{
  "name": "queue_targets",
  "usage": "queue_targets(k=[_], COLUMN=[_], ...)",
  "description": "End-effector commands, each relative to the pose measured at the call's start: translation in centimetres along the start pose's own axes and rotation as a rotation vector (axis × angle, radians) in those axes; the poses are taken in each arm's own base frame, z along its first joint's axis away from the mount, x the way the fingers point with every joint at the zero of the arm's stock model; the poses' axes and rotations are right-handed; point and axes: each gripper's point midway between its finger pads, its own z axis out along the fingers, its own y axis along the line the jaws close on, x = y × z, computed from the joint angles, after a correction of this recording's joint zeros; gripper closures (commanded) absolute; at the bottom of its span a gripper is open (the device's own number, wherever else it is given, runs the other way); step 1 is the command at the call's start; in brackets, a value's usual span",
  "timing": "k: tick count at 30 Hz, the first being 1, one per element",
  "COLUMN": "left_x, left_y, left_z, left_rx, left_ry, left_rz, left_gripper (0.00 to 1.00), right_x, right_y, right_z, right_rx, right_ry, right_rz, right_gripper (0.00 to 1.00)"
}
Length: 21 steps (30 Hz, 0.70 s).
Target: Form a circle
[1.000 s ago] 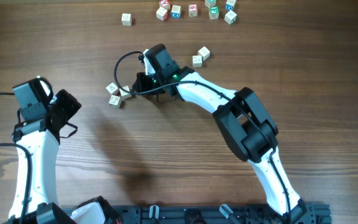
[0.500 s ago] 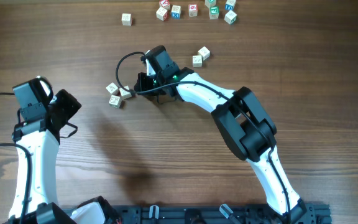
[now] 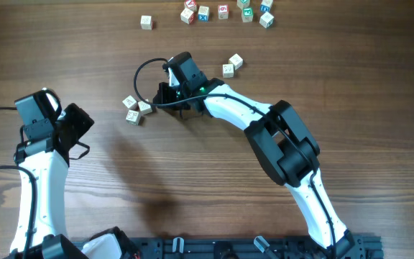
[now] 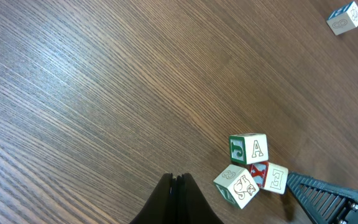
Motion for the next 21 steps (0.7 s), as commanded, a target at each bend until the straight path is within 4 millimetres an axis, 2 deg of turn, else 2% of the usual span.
queue_targets(k=[1,21], left_x=[0.1,0.1], left_y=[0.15,0.15], left_z=[0.13,0.13], left_rx=[0.002,0.002], left_ry=[0.007,0.007], left_rz=[-0.008,-0.008], left_gripper=[0.94,0.94], right_x=[1.26,1.73], right_y=[-0.49,-0.26], right_z=[0.93,1.12], right_rx=[-0.018,-0.015], right_ry=[0.047,0.057], right_rz=[0.02,0.086], right_gripper=[0.96,0.96])
